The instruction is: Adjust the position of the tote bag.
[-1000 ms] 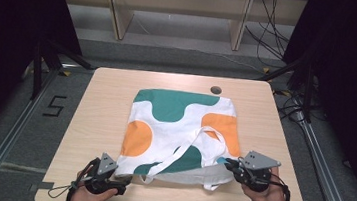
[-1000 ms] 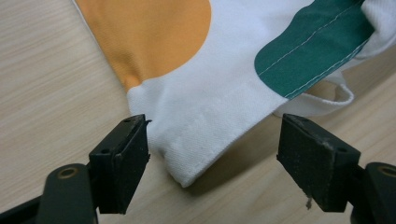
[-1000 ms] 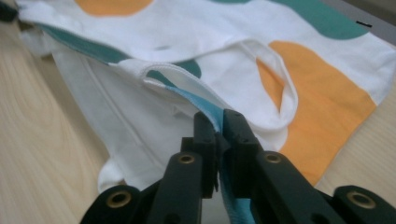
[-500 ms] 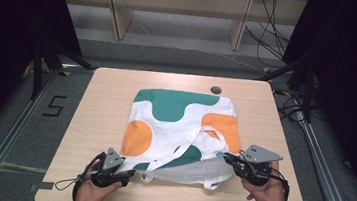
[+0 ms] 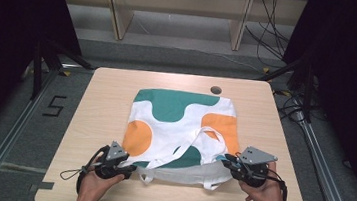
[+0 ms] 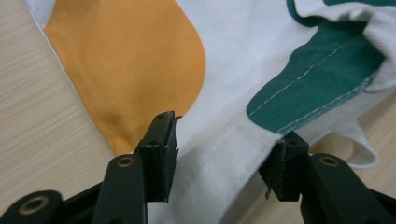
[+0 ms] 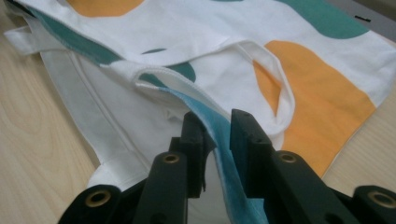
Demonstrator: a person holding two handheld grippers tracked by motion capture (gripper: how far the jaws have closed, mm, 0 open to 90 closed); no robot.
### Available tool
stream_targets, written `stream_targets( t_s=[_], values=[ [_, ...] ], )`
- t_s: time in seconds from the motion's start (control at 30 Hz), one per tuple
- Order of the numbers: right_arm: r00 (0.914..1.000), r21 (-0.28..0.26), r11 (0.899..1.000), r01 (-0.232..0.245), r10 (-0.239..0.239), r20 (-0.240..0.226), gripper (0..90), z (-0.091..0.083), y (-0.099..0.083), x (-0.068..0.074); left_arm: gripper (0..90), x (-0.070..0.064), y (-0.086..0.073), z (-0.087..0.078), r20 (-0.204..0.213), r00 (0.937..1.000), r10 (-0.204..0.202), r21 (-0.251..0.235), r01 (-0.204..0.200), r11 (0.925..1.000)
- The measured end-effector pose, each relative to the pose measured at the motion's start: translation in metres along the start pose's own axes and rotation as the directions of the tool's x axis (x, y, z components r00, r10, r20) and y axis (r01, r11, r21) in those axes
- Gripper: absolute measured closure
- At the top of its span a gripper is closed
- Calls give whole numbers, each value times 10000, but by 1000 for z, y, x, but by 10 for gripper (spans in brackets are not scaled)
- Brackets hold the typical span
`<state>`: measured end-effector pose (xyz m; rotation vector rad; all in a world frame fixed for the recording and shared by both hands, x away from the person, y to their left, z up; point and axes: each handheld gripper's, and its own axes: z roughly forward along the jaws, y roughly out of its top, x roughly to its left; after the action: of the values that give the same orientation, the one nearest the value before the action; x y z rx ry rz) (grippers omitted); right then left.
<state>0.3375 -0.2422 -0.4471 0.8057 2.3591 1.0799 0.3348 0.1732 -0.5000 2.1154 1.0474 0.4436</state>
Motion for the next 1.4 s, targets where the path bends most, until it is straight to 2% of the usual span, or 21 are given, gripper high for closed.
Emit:
stream_targets(
  t_s=[0.1,0.17,0.2,0.27,0.33,0.4,0.43,0.5,0.57,0.7,0.73,0.77,0.8,0.87,0.9,1.0,1.03,1.2,1.23,1.33,1.4],
  values=[
    [9998,241,9995,217,-218,24,730,4,-2,1,548,2,1,0,86,9999,61,-63,-60,10000],
    [9995,406,9987,311,-311,9,731,7,-4,2,692,0,1,-2,177,9993,316,-199,-313,9993],
    [9990,510,9977,447,-448,1,748,7,-5,1,692,0,0,-2,148,9989,434,-336,-429,9985],
    [9975,695,9951,701,-691,-175,794,8,-6,1,789,3,2,-5,100,9941,1076,-503,-1070,9930],
    [9975,883,9937,686,-667,-240,843,7,-7,0,842,-1,2,-10,149,9969,778,-722,-765,9945],
    [9978,846,9946,605,-579,-337,872,2,-6,-1,859,-1,7,-22,496,9946,915,-1239,-848,9887],
    [9978,846,9946,605,-579,-337,872,2,-6,-1,859,-1,7,-22,496,9946,915,-1239,-848,9887],
    [9982,527,9975,462,-440,-413,877,-5,-2,-3,859,-4,10,-32,884,9958,238,-1556,-98,9878],
    [9979,91,9997,208,-202,-620,880,-15,6,-7,860,-7,18,-46,1079,9939,227,-1983,-9,9801],
    [9975,-291,9995,155,-174,-691,881,-25,15,-10,853,-8,29,-60,1226,9920,294,-2210,-15,9753],
    [9973,-614,9980,130,-174,-711,881,-32,22,-15,852,-10,38,-71,1339,9904,351,-2579,6,9662],
    [9973,-614,9980,130,-174,-711,881,-32,22,-15,852,-10,38,-71,1339,9904,351,-2579,6,9662],
    [9973,-1014,9947,-176,102,-729,882,-41,31,-17,850,-10,49,-82,1362,9881,716,-3002,-277,9535],
    [9974,-1188,9928,151,-233,-683,882,-45,36,-22,851,-11,54,-88,1393,9868,822,-3085,-356,9505],
    [9977,-1291,9916,-6,-81,-668,882,-50,42,-23,851,-12,59,-93,1409,9850,1000,-3285,-488,9433],
    [9983,-1692,9852,275,-358,-461,883,-66,64,-32,851,-15,77,-110,1527,9812,1177,-3724,-532,9265],
    [9983,-1692,9852,275,-358,-461,883,-66,64,-32,850,-15,77,-110,1527,9812,1177,-3724,-532,9265],
    [9975,-1970,9786,598,-659,-247,885,-86,92,-44,851,-14,103,-132,1473,9794,1380,-4275,-628,9018],
    [9968,-2053,9763,681,-752,-268,884,-89,98,-47,851,-13,108,-135,1521,9774,1465,-4451,-646,8932],
    [9951,-2235,9705,902,-971,-201,884,-99,117,-57,852,-9,125,-148,1384,9785,1532,-4611,-733,8843],
    [9952,-2371,9681,805,-913,-349,884,-104,130,-63,854,-3,137,-154,1465,9797,1370,-4856,-495,8728]
  ],
)
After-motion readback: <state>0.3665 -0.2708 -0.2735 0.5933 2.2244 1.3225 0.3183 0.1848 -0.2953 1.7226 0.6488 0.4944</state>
